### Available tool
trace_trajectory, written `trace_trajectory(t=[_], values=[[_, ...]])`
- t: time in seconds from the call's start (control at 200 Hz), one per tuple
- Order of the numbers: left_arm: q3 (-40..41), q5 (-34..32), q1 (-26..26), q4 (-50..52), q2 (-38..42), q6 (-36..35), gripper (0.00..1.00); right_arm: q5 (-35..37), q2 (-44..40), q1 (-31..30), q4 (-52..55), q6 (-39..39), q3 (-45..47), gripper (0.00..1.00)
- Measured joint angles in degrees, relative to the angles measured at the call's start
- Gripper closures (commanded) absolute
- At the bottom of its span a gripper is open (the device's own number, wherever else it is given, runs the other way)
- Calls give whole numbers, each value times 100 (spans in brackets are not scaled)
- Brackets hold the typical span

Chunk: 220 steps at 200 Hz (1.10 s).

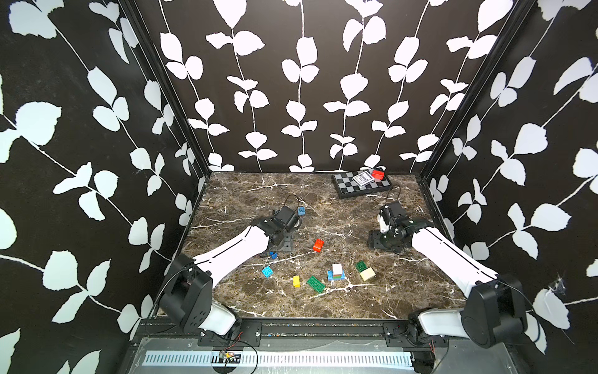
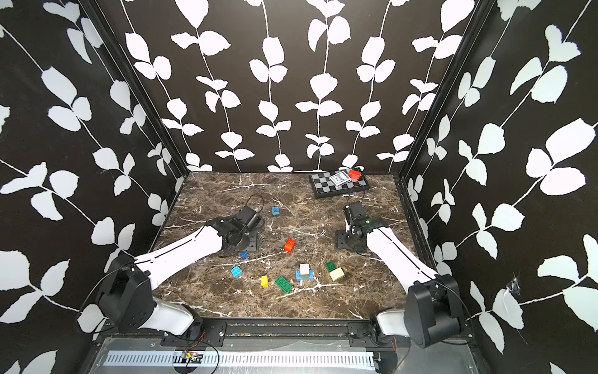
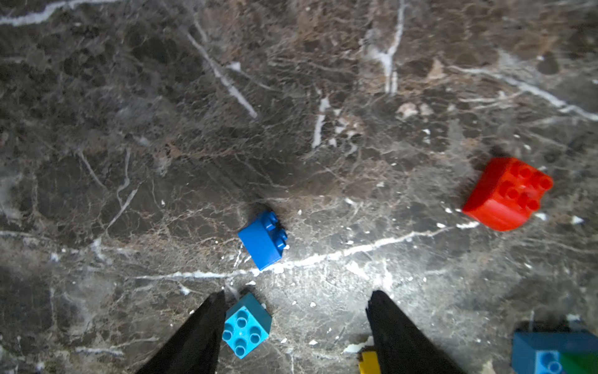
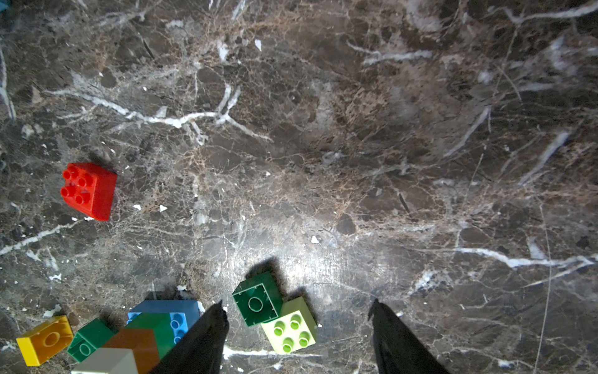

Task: Assemble the number 1 with lego
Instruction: Pick up the lego brick from the center of the board.

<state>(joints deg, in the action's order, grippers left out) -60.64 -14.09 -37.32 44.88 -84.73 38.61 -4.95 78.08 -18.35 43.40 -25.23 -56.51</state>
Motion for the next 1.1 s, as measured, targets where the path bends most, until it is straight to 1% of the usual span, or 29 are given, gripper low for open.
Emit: trace_trajectory(t=[0.24,0.35,0.455,0.635,0.72,0.805,0.885,1.015,1.1], values=[[15,203,365,-4,-586,518,37,-109,146,0,-61,66,-2,30],[76,380,562,-142,-667,634,43,-125,118,0,-72,66,-2,30],[129,527,702,-310,-780,706,47,-125,70,0,-72,61,-2,31],[267,778,826,-625,-1023,802,54,-129,-52,2,-68,59,-2,32],[339,872,861,-739,-1062,828,59,-136,-87,2,-68,59,-2,32],[422,938,907,-846,-1062,846,67,-153,-90,2,-66,59,-2,33],[522,1003,975,-949,-1062,855,73,-166,-90,2,-61,59,-2,33],[640,1064,1040,-1064,-975,831,78,-177,-90,2,-31,87,-20,34],[726,1121,1051,-1097,-870,761,79,-214,-92,2,-26,166,-68,35]])
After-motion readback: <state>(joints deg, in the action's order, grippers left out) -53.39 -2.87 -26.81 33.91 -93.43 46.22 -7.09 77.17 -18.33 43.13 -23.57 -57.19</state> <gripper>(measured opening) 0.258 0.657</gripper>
